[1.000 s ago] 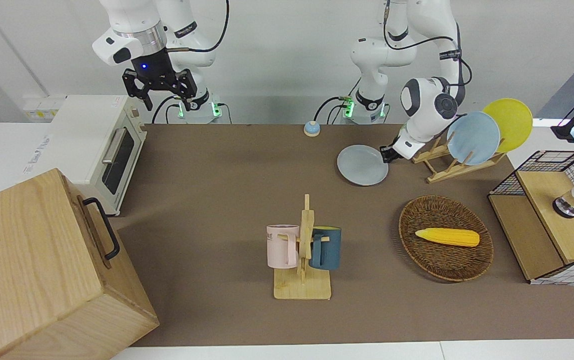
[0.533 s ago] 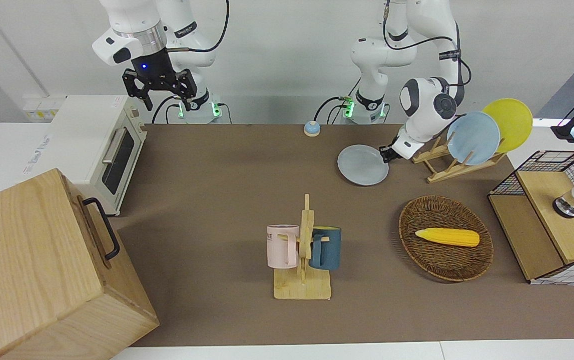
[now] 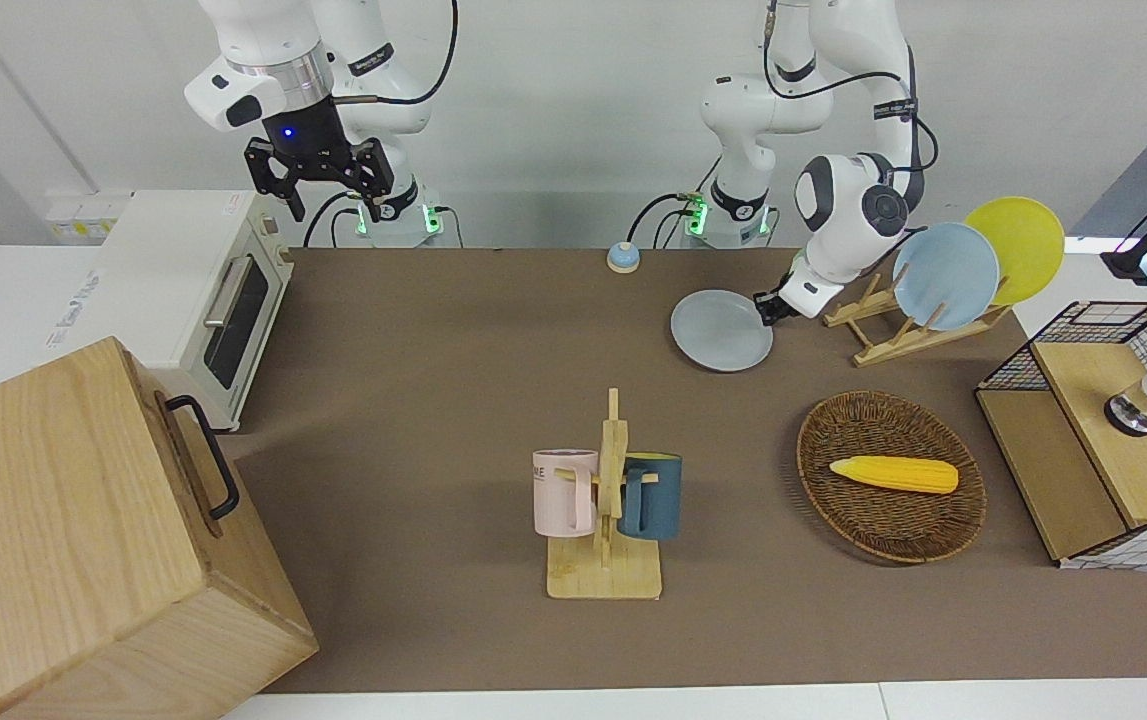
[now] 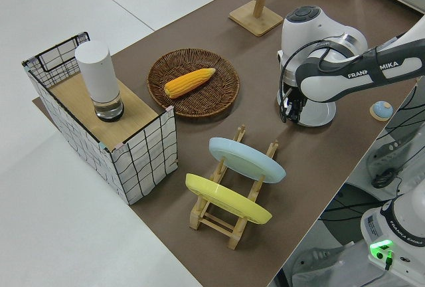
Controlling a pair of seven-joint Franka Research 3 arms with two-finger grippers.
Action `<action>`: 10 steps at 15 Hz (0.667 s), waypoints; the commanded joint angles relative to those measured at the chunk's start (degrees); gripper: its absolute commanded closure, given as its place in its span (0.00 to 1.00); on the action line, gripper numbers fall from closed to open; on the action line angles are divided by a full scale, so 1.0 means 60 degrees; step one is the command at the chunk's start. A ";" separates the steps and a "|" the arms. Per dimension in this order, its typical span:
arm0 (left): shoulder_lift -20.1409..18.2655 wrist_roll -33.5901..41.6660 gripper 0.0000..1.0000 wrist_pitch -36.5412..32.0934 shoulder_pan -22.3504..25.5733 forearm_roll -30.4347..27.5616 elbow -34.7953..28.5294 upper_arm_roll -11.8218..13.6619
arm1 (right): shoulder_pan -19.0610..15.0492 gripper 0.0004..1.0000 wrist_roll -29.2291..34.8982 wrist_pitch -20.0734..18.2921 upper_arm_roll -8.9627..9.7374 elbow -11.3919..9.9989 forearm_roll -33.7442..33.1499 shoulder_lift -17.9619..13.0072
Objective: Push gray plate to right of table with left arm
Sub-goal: 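Push the gray plate with the left gripper across the table, away from the left arm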
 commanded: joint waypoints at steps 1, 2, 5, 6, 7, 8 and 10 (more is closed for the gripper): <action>-0.0051 -0.0519 1.00 0.0307 -0.0135 -0.0374 -0.0231 -0.0267 | -0.0232 0.00 0.0097 0.0003 0.0138 -0.0260 0.0205 -0.0261; -0.0051 -0.0694 1.00 0.0307 -0.0179 -0.0462 -0.0231 -0.0399 | -0.0232 0.00 0.0112 0.0003 0.0138 -0.0260 0.0205 -0.0261; -0.0051 -0.1615 1.00 0.0307 -0.0326 -0.0872 -0.0231 -0.1187 | -0.0232 0.00 0.0098 -0.0012 0.0138 -0.0260 0.0205 -0.0261; -0.0051 -0.1894 1.00 0.0336 -0.0355 -0.0946 -0.0231 -0.1437 | -0.0232 0.00 0.0097 0.0002 0.0138 -0.0260 0.0205 -0.0261; -0.0051 -0.2173 1.00 0.0380 -0.0529 -0.1019 -0.0231 -0.1556 | -0.0232 0.00 0.0097 0.0003 0.0138 -0.0260 0.0205 -0.0261; -0.0051 -0.2407 1.00 0.0409 -0.0676 -0.1092 -0.0231 -0.1572 | -0.0232 0.00 0.0097 0.0003 0.0138 -0.0260 0.0205 -0.0261; -0.0051 -0.2861 1.00 0.0497 -0.0969 -0.1457 -0.0216 -0.1790 | -0.0232 0.00 0.0097 0.0003 0.0138 -0.0260 0.0205 -0.0261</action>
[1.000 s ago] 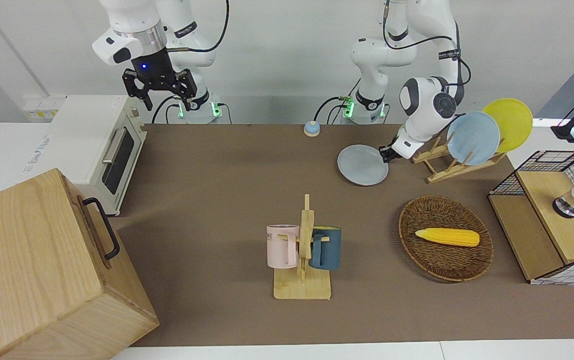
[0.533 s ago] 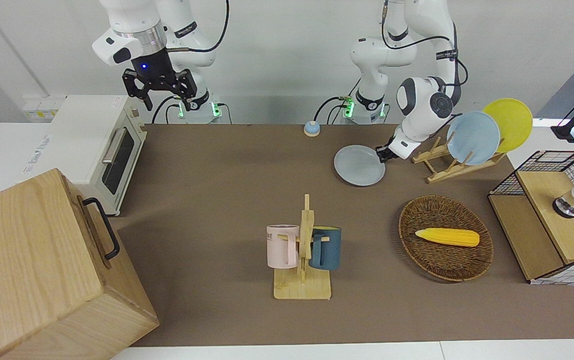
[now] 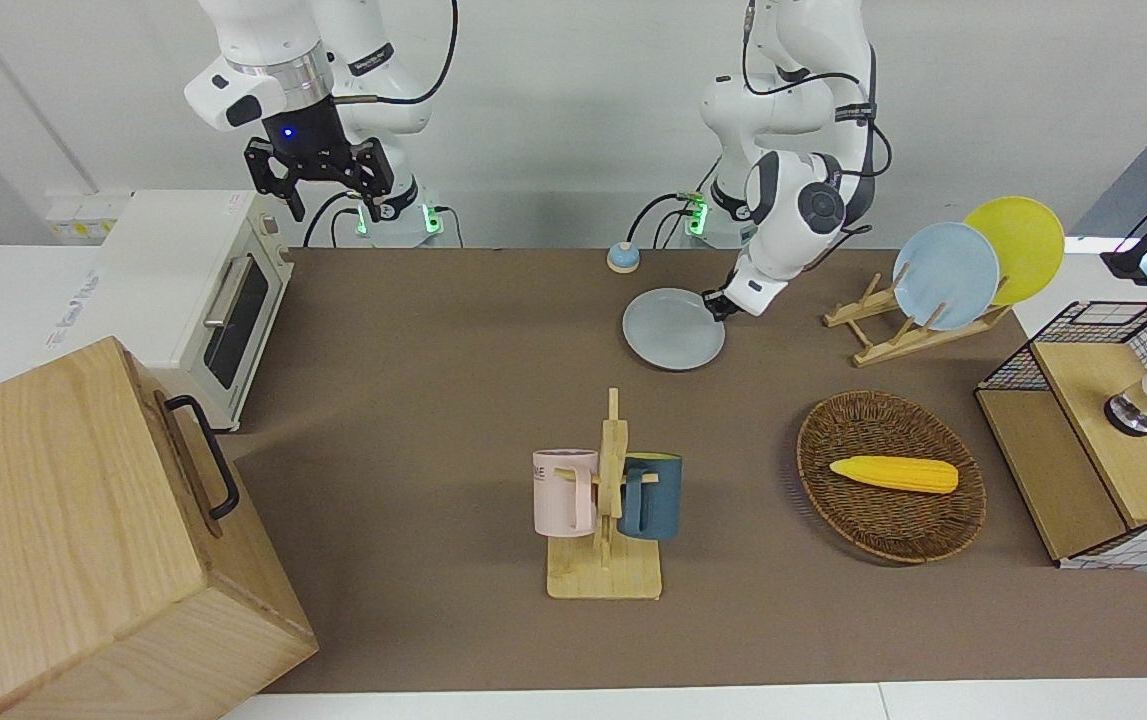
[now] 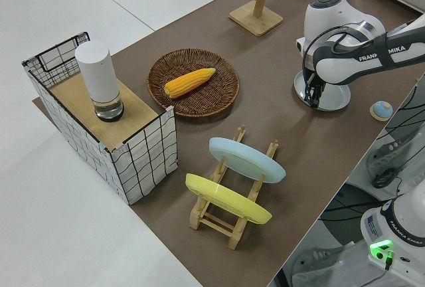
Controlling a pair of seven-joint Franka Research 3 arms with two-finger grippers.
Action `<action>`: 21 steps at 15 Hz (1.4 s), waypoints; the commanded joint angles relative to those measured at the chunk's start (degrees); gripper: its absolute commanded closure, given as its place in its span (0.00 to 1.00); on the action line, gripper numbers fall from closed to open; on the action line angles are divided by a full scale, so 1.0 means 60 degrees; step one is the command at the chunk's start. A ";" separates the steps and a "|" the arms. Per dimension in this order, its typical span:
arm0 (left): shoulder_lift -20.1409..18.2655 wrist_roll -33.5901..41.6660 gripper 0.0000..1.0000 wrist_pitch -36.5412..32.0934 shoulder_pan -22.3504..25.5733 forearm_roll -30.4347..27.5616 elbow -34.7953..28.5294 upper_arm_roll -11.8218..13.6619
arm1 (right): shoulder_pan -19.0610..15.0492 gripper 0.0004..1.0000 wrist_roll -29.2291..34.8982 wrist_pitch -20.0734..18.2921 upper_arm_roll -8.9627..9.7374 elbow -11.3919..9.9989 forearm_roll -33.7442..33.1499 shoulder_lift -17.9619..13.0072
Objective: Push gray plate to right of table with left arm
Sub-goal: 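Push the gray plate with the left gripper across the table, away from the left arm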
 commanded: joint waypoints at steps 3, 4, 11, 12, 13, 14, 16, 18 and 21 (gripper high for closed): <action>-0.0071 -0.1867 1.00 0.0773 -0.0667 -0.0912 -0.0197 -0.1191 | -0.0232 0.00 0.0112 0.0003 0.0138 -0.0260 0.0205 -0.0261; -0.0071 -0.2364 1.00 0.0919 -0.0755 -0.0927 -0.0182 -0.1542 | -0.0232 0.00 0.0098 0.0003 0.0138 -0.0260 0.0205 -0.0261; -0.0071 -0.3673 1.00 0.1520 -0.1443 -0.1877 0.0155 -0.2541 | -0.0232 0.00 0.0112 0.0003 0.0138 -0.0260 0.0205 -0.0261; -0.0042 -0.3731 1.00 0.1811 -0.1575 -0.2184 0.0228 -0.2687 | -0.0232 0.00 0.0112 0.0003 0.0138 -0.0260 0.0205 -0.0261; 0.0074 -0.3877 1.00 0.2206 -0.1793 -0.2405 0.0228 -0.2761 | -0.0232 0.00 0.0098 0.0003 0.0138 -0.0260 0.0205 -0.0261; 0.0148 -0.4038 1.00 0.2485 -0.2028 -0.2421 0.0228 -0.2762 | -0.0232 0.00 0.0097 0.0003 0.0138 -0.0260 0.0205 -0.0261; 0.0265 -0.4054 1.00 0.2780 -0.2263 -0.2421 0.0243 -0.2762 | -0.0232 0.00 0.0097 0.0003 0.0138 -0.0260 0.0205 -0.0261; 0.0470 -0.4054 1.00 0.3174 -0.2468 -0.2436 0.0258 -0.2776 | -0.0232 0.00 0.0112 0.0003 0.0138 -0.0260 0.0205 -0.0261; 0.0996 -0.4112 1.00 0.3747 -0.2689 -0.2465 0.0447 -0.2762 | -0.0232 0.00 0.0098 0.0003 0.0138 -0.0260 0.0205 -0.0261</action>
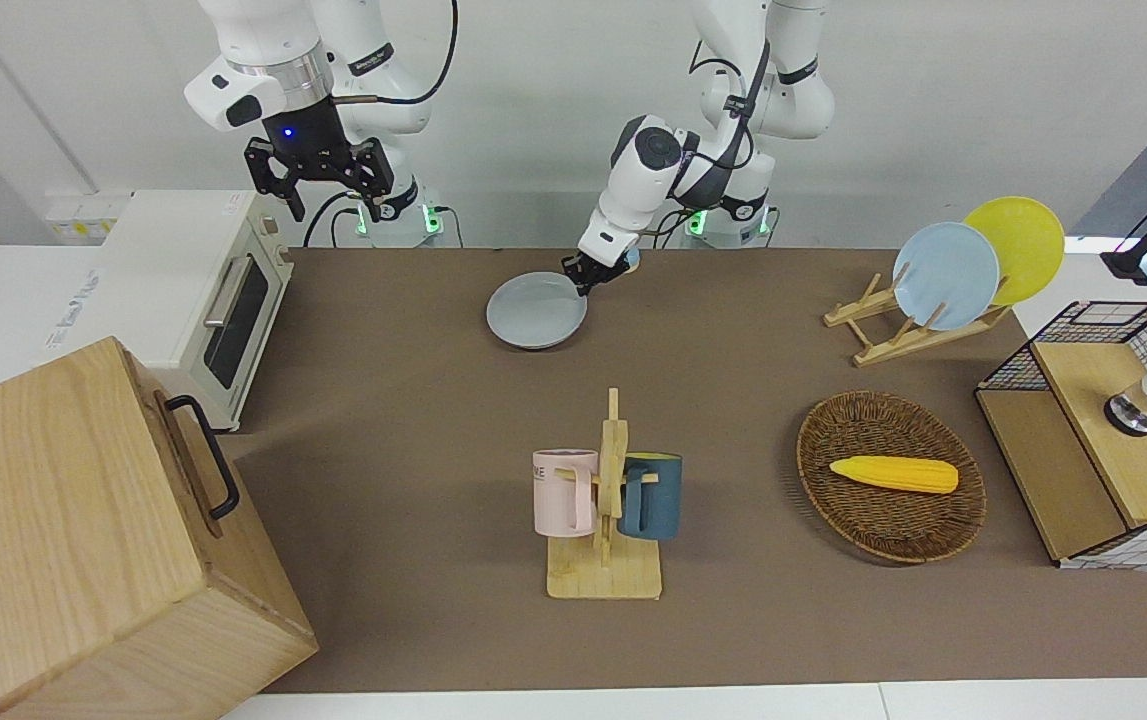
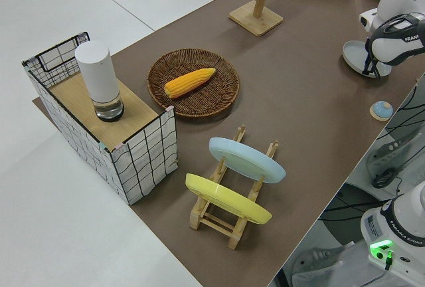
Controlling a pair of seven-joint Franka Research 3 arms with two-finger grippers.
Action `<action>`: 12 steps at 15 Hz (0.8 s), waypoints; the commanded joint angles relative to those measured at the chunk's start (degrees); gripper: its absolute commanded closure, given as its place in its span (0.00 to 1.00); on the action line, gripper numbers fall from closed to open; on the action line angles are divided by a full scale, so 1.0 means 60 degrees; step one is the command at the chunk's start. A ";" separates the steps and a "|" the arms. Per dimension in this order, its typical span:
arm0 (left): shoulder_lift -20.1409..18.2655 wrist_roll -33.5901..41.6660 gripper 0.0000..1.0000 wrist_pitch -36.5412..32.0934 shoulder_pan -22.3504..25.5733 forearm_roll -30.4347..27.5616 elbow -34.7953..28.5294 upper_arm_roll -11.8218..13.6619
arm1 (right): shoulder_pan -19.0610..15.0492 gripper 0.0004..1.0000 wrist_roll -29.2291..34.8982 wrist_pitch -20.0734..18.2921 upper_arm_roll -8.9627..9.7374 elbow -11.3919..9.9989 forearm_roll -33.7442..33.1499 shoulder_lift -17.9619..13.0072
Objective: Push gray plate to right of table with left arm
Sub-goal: 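Push the gray plate with the left gripper across the table, away from the left arm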
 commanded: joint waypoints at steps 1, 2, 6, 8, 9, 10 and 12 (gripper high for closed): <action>0.0767 -0.0203 1.00 0.0735 -0.0393 -0.0201 0.0327 0.0049 | -0.0232 0.00 0.0097 0.0003 0.0138 -0.0260 0.0205 -0.0261; 0.0885 -0.0247 1.00 0.0823 -0.0524 -0.0215 0.0414 0.0064 | -0.0232 0.00 0.0097 0.0003 0.0138 -0.0260 0.0205 -0.0261; 0.1412 -0.0846 1.00 0.1409 -0.0847 -0.0259 0.0854 0.0093 | -0.0232 0.00 0.0097 0.0003 0.0138 -0.0260 0.0205 -0.0261; 0.1574 -0.1008 1.00 0.1513 -0.0906 -0.0259 0.1030 0.0108 | -0.0232 0.00 0.0097 0.0003 0.0138 -0.0260 0.0205 -0.0261; 0.1603 -0.1009 1.00 0.1513 -0.0906 -0.0274 0.1074 0.0122 | -0.0232 0.00 0.0097 0.0003 0.0138 -0.0260 0.0205 -0.0261; 0.1633 -0.1009 1.00 0.1513 -0.0906 -0.0274 0.1074 0.0166 | -0.0232 0.00 0.0097 0.0003 0.0138 -0.0260 0.0205 -0.0261; 0.1662 -0.1082 1.00 0.1527 -0.0906 -0.0274 0.1104 0.0269 | -0.0232 0.00 0.0098 0.0003 0.0138 -0.0260 0.0205 -0.0261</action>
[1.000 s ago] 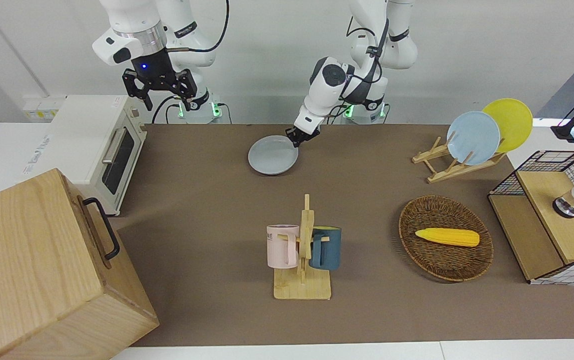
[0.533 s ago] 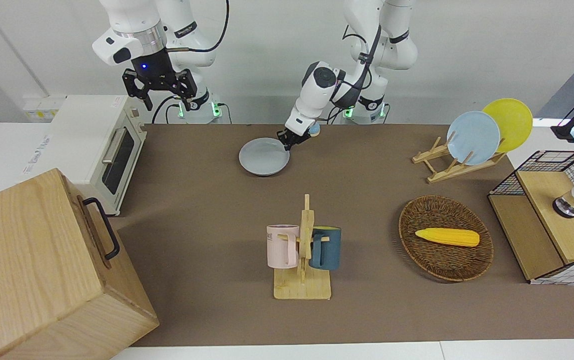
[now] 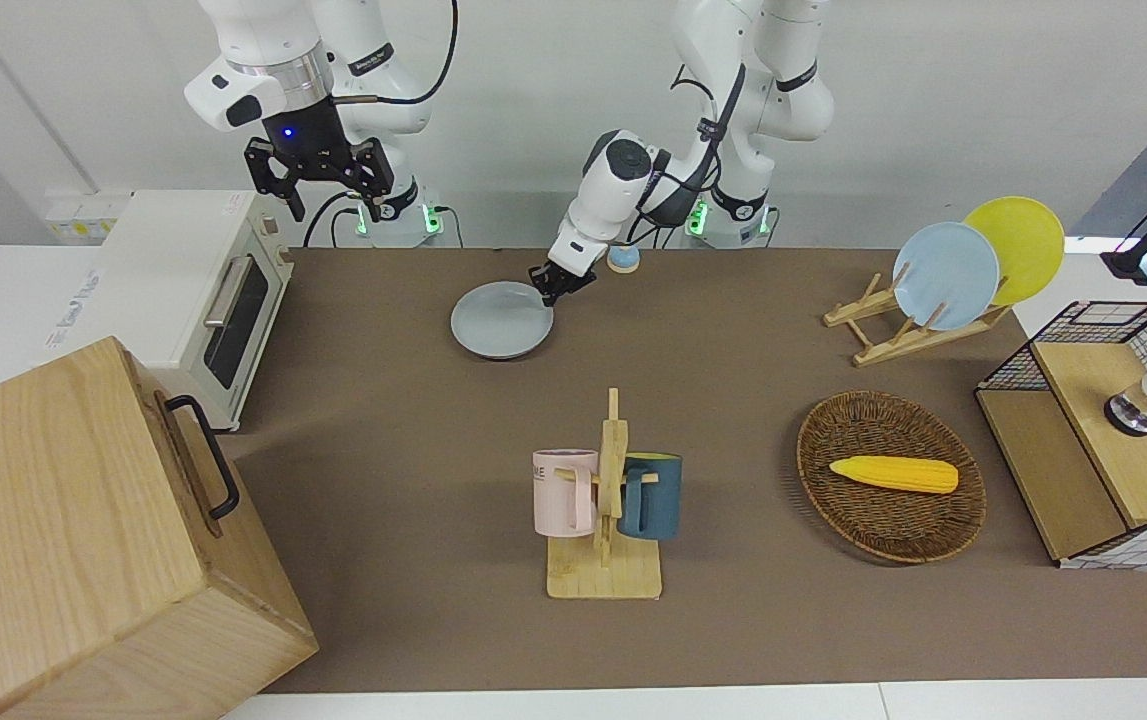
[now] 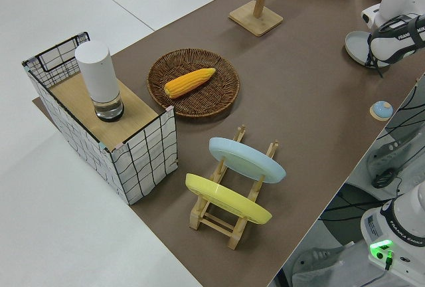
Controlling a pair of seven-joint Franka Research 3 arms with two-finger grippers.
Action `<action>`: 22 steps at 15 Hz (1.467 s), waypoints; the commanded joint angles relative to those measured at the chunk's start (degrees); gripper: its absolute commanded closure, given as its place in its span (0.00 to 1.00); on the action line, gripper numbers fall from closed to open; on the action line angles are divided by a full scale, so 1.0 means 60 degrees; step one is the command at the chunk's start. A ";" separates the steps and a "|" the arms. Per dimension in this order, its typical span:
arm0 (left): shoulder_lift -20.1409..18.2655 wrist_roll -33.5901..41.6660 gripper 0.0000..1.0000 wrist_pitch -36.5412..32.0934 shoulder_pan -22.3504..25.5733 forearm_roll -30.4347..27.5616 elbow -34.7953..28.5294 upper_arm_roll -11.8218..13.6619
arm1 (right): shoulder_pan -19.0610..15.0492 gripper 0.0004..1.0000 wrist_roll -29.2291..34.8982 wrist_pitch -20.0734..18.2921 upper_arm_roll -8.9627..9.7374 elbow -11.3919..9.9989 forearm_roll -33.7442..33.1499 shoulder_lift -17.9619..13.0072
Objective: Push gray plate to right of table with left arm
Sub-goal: 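Push the gray plate with the left gripper across the table, away from the left arm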
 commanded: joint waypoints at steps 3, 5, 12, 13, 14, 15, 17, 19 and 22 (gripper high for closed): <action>0.0262 -0.0251 0.87 0.0234 -0.0181 -0.0142 0.0216 0.0238 | -0.0232 0.00 0.0112 -0.0012 0.0138 -0.0260 0.0205 -0.0261; 0.0350 -0.0178 0.62 0.0219 -0.0181 -0.0142 0.0318 0.0297 | -0.0232 0.00 0.0112 0.0003 0.0138 -0.0260 0.0205 -0.0261; 0.0219 -0.0031 0.01 -0.0218 0.0389 -0.0083 0.0509 0.0385 | -0.0232 0.00 0.0098 0.0003 0.0138 -0.0260 0.0205 -0.0261; 0.0059 0.0042 0.01 -0.0626 0.0579 -0.0040 0.0596 0.0399 | -0.0232 0.00 0.0112 0.0003 0.0138 -0.0260 0.0205 -0.0261; -0.0030 0.0231 0.01 -0.1138 0.0885 -0.0010 0.0742 0.0400 | -0.0232 0.00 0.0098 -0.0012 0.0138 -0.0260 0.0205 -0.0261; -0.0161 0.0537 0.01 -0.1767 0.1178 0.0005 0.0932 0.0414 | -0.0232 0.00 0.0112 0.0002 0.0138 -0.0260 0.0205 -0.0261; -0.0498 0.1415 0.01 -0.3332 0.1633 0.0106 0.1472 0.0982 | -0.0232 0.00 0.0097 0.0003 0.0138 -0.0260 0.0205 -0.0261; -0.0529 0.2279 0.01 -0.5075 0.1839 0.0530 0.2379 0.1962 | -0.0232 0.00 0.0097 0.0003 0.0138 -0.0260 0.0205 -0.0261; -0.0558 0.3175 0.01 -0.6326 0.2030 0.1641 0.3188 0.2887 | -0.0232 0.00 0.0097 0.0003 0.0138 -0.0260 0.0205 -0.0261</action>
